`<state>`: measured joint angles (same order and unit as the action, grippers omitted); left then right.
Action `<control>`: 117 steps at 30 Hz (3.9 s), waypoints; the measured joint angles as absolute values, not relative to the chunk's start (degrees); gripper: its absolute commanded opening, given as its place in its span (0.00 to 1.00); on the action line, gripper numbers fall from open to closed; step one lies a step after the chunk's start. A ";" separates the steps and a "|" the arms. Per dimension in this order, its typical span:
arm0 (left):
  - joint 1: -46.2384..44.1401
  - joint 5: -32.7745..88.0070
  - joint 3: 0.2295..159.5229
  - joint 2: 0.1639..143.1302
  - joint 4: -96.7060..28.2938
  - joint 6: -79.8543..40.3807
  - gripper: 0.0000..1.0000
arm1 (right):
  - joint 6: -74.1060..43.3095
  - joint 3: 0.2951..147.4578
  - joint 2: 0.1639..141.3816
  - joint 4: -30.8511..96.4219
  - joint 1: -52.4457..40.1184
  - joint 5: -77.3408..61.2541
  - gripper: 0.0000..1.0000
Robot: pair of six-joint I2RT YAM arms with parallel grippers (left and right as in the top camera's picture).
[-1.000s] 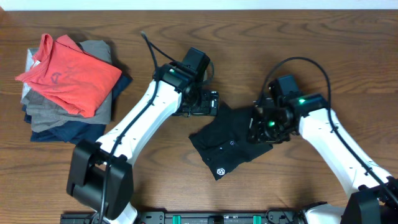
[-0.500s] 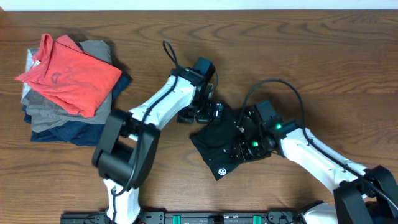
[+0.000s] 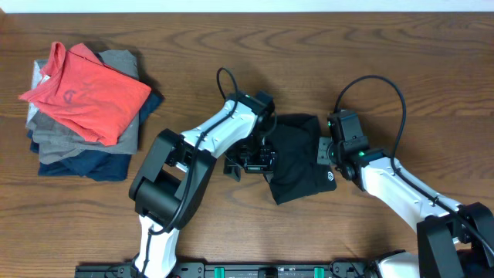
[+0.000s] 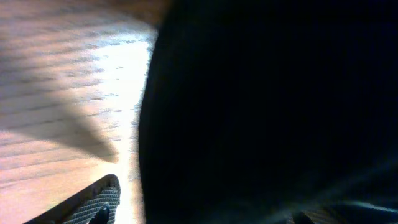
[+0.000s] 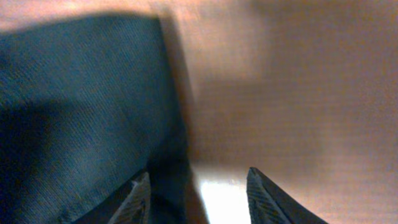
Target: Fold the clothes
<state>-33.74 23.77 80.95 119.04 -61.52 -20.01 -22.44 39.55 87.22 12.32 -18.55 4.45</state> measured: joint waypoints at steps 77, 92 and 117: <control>22.81 27.81 69.14 86.48 -14.61 -18.13 0.12 | -20.12 40.53 87.33 33.58 -10.15 8.84 0.75; 35.62 27.79 69.14 86.48 -16.82 -19.97 0.98 | -20.12 40.53 87.37 33.58 -10.15 7.66 0.77; -8.38 17.32 68.58 88.47 -52.77 -10.46 0.98 | -17.28 42.19 87.11 37.01 -10.15 -5.28 0.99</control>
<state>-8.38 17.32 68.58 88.47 -52.77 -10.46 -17.28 42.19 87.11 37.01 -10.15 -5.28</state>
